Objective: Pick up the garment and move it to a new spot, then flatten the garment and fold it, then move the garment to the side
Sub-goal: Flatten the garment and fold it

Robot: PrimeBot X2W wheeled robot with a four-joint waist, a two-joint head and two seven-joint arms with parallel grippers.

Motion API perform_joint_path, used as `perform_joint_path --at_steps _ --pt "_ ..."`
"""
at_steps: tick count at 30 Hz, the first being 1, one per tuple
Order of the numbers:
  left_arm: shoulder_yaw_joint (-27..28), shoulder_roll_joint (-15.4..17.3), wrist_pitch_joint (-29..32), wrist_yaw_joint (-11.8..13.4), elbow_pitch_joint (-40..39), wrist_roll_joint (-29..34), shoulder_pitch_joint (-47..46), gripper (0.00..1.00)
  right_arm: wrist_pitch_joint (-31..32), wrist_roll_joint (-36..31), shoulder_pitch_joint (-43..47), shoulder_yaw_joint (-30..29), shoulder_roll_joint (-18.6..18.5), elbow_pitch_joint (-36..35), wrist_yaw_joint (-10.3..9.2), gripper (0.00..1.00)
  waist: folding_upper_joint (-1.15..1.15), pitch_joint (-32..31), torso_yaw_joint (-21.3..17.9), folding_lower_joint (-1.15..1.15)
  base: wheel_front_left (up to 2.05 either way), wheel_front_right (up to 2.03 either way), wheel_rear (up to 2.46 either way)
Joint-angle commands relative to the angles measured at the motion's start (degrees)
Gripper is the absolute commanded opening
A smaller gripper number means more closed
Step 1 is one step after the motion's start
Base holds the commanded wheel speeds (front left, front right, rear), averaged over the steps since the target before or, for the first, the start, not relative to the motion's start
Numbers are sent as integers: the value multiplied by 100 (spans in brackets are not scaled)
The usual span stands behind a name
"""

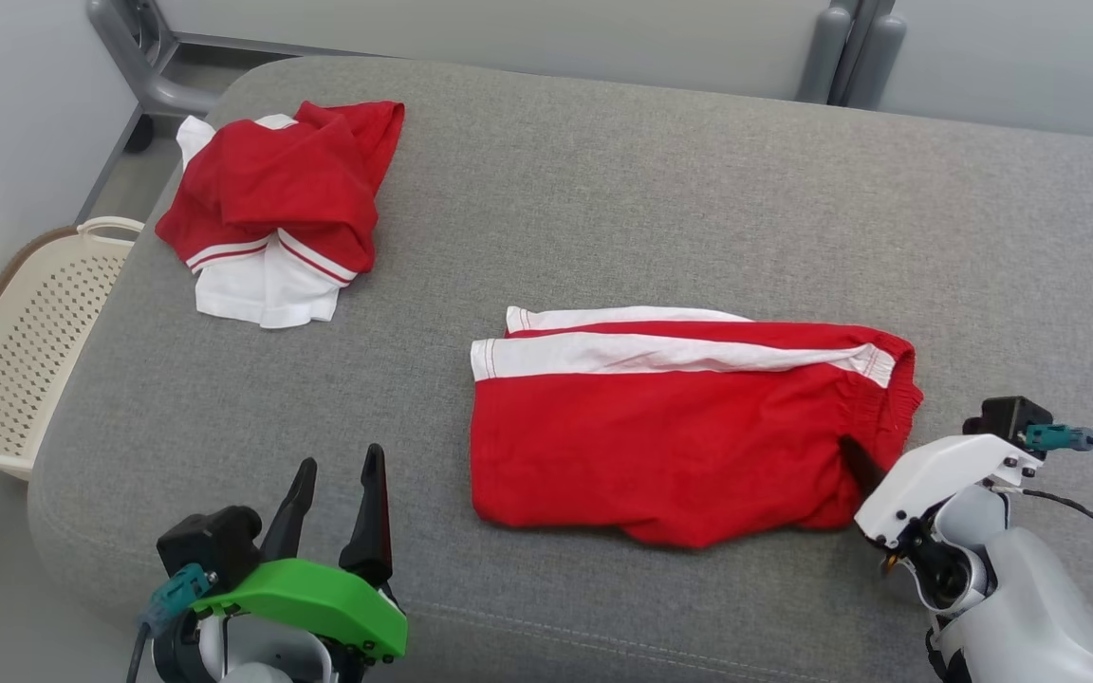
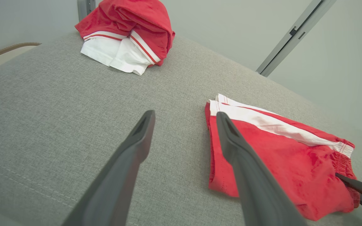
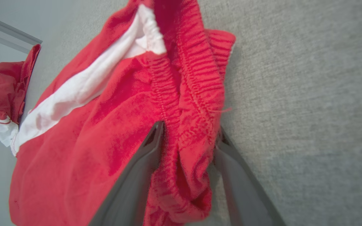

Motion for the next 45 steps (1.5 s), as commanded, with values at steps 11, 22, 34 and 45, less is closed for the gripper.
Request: perform_joint_path --at_steps 11,22,34,45 --pt "-36 104 35 66 -60 74 139 100 -422 -45 -297 515 -317 422 -9 0 0 -188 -253 0 0 0 0" --pt "-106 137 74 90 -352 91 142 100 -23 533 -464 39 -1238 179 -8 0 0 -251 -718 0 0 0 0" --pt "-91 138 45 82 -365 52 74 100 56 -41 -724 -446 -1603 347 -5 0 0 -151 -966 0 0 0 0" --pt "-137 79 20 69 -419 61 21 100 604 27 -383 330 -1106 -936 -5 0 0 -280 -971 0 0 0 0"
